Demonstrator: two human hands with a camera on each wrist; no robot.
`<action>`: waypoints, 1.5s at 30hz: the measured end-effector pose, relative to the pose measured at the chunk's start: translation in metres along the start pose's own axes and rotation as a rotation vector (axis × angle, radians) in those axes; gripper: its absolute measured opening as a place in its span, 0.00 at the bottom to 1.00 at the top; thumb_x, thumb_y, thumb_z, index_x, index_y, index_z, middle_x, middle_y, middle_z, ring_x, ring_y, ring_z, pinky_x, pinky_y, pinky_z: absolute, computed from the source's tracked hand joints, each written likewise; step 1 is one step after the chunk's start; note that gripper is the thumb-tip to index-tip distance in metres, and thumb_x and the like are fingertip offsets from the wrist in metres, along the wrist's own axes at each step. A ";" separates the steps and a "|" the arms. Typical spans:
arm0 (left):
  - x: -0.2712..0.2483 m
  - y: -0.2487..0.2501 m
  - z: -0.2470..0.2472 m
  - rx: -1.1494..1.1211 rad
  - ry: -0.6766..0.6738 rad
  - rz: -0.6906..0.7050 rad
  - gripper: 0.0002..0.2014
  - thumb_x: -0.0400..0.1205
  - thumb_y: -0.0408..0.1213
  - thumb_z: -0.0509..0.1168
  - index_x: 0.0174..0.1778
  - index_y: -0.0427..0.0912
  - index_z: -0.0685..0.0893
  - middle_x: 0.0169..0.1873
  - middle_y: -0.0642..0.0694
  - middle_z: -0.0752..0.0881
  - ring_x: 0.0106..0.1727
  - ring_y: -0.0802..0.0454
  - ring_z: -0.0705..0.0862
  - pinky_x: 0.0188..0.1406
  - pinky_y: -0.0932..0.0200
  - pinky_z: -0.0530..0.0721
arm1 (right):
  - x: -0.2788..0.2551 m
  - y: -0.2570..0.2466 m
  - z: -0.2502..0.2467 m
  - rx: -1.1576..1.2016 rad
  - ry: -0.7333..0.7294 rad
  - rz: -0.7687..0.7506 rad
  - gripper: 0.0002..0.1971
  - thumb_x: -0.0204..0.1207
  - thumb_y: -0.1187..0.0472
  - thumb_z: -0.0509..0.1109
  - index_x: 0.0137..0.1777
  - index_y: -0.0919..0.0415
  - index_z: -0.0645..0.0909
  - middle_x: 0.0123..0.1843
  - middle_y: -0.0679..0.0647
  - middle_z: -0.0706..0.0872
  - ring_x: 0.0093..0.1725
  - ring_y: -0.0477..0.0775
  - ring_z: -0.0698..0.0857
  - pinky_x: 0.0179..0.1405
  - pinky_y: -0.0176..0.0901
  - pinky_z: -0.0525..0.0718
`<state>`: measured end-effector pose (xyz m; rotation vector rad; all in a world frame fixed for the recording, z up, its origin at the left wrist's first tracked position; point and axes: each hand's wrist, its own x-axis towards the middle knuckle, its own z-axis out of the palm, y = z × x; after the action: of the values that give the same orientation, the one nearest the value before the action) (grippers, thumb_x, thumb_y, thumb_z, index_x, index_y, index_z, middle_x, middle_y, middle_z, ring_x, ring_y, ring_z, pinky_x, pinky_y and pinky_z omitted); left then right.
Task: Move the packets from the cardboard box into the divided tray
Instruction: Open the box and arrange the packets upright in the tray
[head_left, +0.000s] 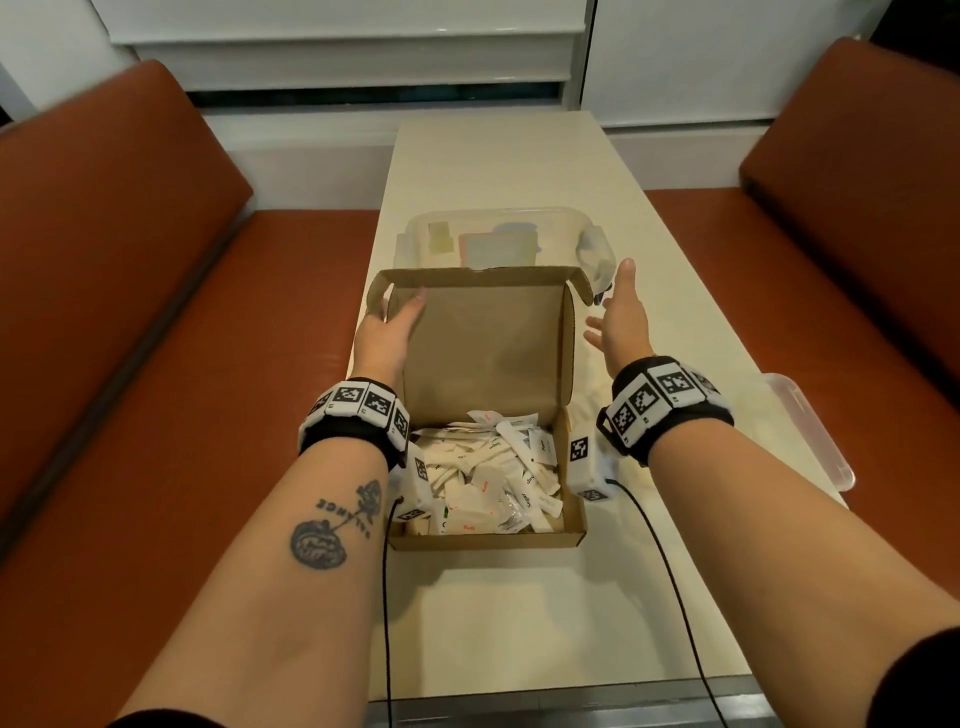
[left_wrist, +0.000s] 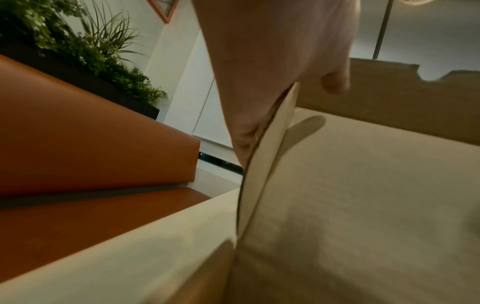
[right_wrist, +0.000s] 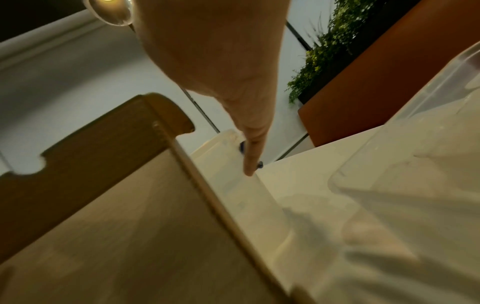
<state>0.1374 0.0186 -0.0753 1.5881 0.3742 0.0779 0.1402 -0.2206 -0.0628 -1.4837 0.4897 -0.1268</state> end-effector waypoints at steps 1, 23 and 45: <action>-0.004 -0.005 -0.002 0.006 0.027 0.001 0.29 0.77 0.52 0.71 0.72 0.45 0.76 0.64 0.47 0.83 0.64 0.47 0.82 0.69 0.48 0.78 | -0.003 0.004 0.001 -0.067 0.026 -0.007 0.30 0.84 0.40 0.45 0.78 0.57 0.67 0.74 0.59 0.73 0.68 0.60 0.76 0.72 0.57 0.73; -0.059 -0.045 -0.035 0.503 0.039 -0.016 0.16 0.83 0.40 0.66 0.56 0.29 0.81 0.50 0.32 0.87 0.35 0.38 0.88 0.31 0.52 0.89 | -0.068 0.051 -0.019 -0.699 -0.091 -0.097 0.15 0.83 0.64 0.56 0.54 0.73 0.81 0.47 0.65 0.83 0.48 0.65 0.82 0.56 0.61 0.83; -0.081 -0.054 -0.025 0.458 0.288 0.068 0.20 0.80 0.35 0.68 0.67 0.36 0.76 0.62 0.39 0.82 0.60 0.41 0.81 0.57 0.52 0.79 | -0.101 0.035 -0.014 -1.052 -0.160 -0.152 0.06 0.77 0.63 0.65 0.41 0.64 0.75 0.38 0.58 0.80 0.38 0.57 0.81 0.30 0.40 0.75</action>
<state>0.0440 0.0197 -0.1120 2.0498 0.5930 0.2922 0.0371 -0.1922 -0.0734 -2.5373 0.3096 0.1638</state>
